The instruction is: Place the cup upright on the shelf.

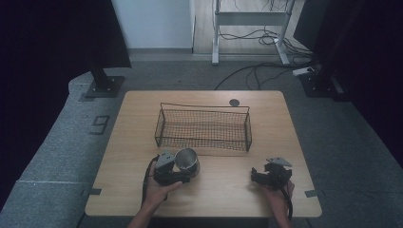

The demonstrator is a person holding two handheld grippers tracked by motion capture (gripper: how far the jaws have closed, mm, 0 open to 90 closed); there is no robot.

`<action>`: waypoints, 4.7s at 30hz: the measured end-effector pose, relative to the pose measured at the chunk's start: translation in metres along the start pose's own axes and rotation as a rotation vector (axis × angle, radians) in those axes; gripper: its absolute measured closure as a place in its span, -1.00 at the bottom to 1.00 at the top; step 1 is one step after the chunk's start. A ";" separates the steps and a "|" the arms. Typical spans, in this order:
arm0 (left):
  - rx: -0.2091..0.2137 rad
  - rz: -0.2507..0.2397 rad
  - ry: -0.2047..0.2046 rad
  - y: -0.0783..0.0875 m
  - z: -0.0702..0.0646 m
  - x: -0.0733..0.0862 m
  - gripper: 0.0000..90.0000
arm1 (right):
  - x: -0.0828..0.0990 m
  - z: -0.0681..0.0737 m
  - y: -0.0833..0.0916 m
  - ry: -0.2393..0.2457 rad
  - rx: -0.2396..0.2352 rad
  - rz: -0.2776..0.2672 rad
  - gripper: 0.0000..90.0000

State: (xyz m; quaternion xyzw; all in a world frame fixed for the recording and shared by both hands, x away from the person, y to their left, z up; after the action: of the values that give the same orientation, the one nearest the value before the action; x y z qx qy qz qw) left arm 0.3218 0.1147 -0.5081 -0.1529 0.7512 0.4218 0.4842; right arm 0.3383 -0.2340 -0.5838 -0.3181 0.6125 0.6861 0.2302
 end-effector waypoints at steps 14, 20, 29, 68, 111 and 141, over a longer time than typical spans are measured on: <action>0.010 -0.015 0.011 0.002 0.002 -0.008 -0.58 | 0.000 0.000 0.000 0.000 0.000 0.000 -0.95; 0.009 -0.037 0.005 0.002 0.003 -0.020 -0.58 | 0.000 0.000 0.000 0.000 0.000 0.000 -0.95; 0.011 -0.048 0.005 0.004 0.007 -0.032 -0.58 | 0.000 0.000 0.000 0.000 -0.001 0.000 -0.95; 0.008 -0.058 0.014 0.006 0.018 -0.054 -0.58 | 0.000 0.000 0.000 0.000 0.000 0.000 -0.95; -0.025 -0.041 0.051 -0.005 0.045 -0.079 -0.58 | 0.000 0.000 0.000 -0.001 0.000 0.000 -0.95; -0.064 -0.026 0.001 -0.018 0.050 -0.113 -0.58 | 0.000 0.000 0.000 0.000 -0.001 0.001 -0.95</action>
State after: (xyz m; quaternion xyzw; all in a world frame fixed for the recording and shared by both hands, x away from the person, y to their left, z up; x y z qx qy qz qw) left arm 0.4182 0.1225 -0.4286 -0.1784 0.7354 0.4392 0.4842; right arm 0.3383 -0.2341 -0.5838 -0.3179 0.6124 0.6864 0.2295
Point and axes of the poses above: each handheld gripper's, and its own axes: y roughly backward along the jaws, x roughly out of its underside, z roughly to its left, the point moved 4 cm from there along -y, roughly forward along the jaws, and after that the axes turned 3 degrees about -x, right-handed, at the moved point
